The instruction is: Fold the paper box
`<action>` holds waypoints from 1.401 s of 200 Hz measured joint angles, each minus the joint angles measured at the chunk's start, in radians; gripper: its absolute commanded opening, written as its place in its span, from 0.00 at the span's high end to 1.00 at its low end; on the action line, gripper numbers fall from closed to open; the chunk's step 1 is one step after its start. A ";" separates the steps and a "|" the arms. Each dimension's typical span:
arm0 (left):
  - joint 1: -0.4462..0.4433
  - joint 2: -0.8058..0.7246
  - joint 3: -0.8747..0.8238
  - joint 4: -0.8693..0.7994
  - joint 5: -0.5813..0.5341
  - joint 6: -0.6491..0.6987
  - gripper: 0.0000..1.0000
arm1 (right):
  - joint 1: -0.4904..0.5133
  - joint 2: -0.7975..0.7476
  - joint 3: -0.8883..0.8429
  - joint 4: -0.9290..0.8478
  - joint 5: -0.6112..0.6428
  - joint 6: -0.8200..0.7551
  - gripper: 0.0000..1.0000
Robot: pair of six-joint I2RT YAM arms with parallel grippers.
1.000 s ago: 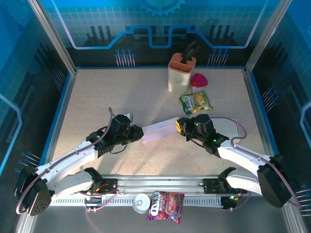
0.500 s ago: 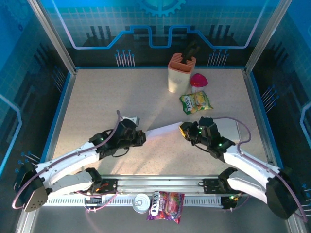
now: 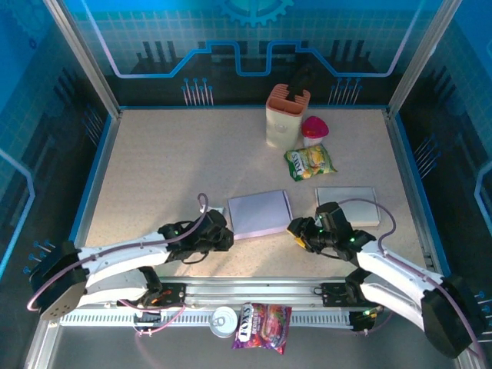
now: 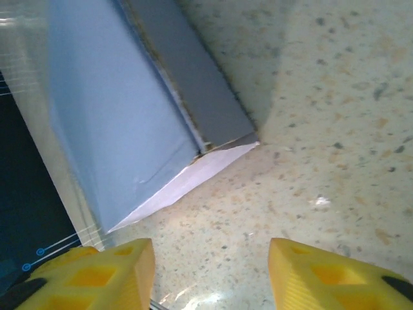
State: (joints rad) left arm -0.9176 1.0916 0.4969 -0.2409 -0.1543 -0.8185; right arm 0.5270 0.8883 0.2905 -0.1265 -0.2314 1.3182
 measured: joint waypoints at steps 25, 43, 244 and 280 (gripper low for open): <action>0.000 -0.100 0.031 -0.045 -0.042 -0.001 0.43 | -0.005 -0.087 0.097 -0.084 0.021 -0.134 0.00; 0.032 -0.191 0.053 -0.066 -0.050 0.017 0.05 | -0.024 -0.139 0.165 -0.105 0.017 -0.254 0.00; 0.676 -0.077 -0.082 0.386 -0.483 0.565 0.01 | -0.334 0.100 -0.085 0.624 0.740 -1.141 0.00; 0.787 0.130 -0.158 0.655 -0.378 0.708 0.01 | -0.364 0.378 -0.089 0.922 0.658 -1.217 0.00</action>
State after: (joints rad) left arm -0.1303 1.2221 0.3393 0.4145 -0.5320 -0.1104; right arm 0.1635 1.2659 0.2020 0.7959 0.4267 0.1009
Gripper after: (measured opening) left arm 0.992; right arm 0.996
